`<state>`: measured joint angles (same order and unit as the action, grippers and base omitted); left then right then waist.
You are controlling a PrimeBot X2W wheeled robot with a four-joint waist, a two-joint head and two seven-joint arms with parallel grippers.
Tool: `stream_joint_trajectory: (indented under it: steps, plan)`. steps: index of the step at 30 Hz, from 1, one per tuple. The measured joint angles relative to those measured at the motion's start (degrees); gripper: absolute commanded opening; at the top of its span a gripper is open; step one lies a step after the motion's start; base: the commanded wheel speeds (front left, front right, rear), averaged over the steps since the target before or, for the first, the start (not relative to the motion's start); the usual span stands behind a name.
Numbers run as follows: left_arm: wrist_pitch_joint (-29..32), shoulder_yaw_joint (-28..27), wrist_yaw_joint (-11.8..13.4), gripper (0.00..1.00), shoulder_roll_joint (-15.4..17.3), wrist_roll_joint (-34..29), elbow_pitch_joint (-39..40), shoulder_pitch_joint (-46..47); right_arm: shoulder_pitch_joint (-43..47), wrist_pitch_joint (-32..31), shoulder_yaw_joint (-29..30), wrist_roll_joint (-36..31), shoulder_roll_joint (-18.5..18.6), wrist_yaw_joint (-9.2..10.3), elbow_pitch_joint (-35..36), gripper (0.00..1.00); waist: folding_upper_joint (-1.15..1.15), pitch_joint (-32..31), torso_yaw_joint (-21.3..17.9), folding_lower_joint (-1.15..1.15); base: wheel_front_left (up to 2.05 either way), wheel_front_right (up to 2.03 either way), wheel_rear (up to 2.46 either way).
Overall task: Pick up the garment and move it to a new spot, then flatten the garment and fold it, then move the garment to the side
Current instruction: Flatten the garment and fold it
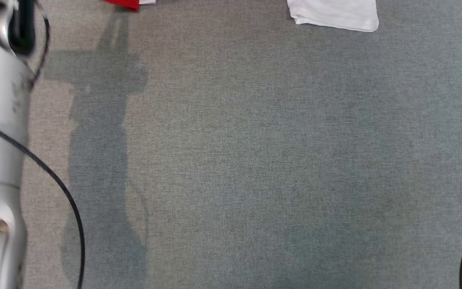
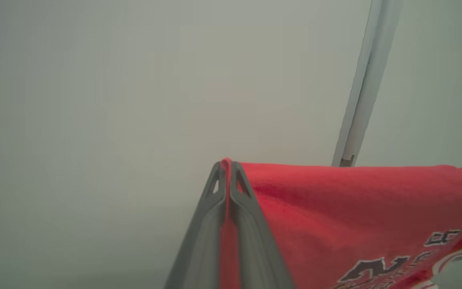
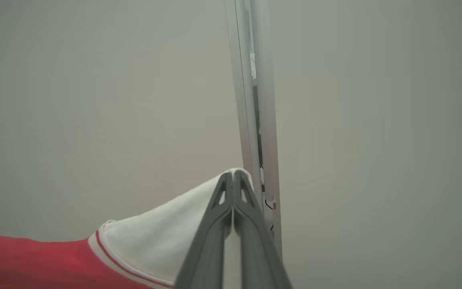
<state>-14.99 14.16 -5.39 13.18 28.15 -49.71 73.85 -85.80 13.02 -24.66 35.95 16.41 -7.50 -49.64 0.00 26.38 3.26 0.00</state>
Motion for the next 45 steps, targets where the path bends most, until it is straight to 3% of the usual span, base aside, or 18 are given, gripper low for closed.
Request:
stream_joint_trajectory:
  steps: [4,10,22,28,33,39,45]
  plan:
    - [0.0,-2.83,-0.6,0.0,-1.43,0.01,1.94,-9.2,9.26,0.77,-2.41,4.25,1.18,0.0,1.27,0.0,0.0,-0.41,-0.39,0.0,0.0,0.0,0.0]
    - [0.01,-7.83,-1.1,0.0,-2.89,-2.04,10.25,-25.05,27.92,1.78,-3.27,10.33,3.56,0.0,9.49,0.0,0.0,-1.92,-1.09,0.0,0.0,0.0,0.0]
    - [0.0,-13.18,-1.42,0.0,-3.67,-7.12,29.61,-54.81,66.27,1.97,8.05,8.42,1.12,0.0,34.37,0.0,0.0,-8.27,-2.29,0.0,0.0,0.0,0.0]
    - [4.89,-12.81,1.34,0.0,-3.14,-7.99,41.12,-66.04,80.6,-2.12,13.03,5.54,-0.13,0.0,44.3,0.0,0.0,-12.63,-1.87,0.0,0.0,0.0,0.0]
    - [11.99,-13.16,5.28,0.0,-2.76,-8.09,54.95,-76.62,92.66,-10.26,20.74,0.19,-4.15,0.0,55.19,0.0,0.0,-15.3,-1.9,0.0,0.0,0.0,0.0]
    - [18.38,-13.07,8.54,0.0,-2.88,-8.34,64.99,-84.63,99.99,-17.29,26.35,-4.44,-8.7,0.01,63.72,0.0,0.0,-15.97,-2.28,0.0,0.0,0.0,0.0]
    - [22.45,-12.5,9.93,0.0,-2.86,-8.32,69.87,-88.32,102.65,-21.46,29.4,-7.48,-10.77,0.0,68.38,0.0,0.0,-15.67,-2.19,0.0,0.0,0.0,0.0]
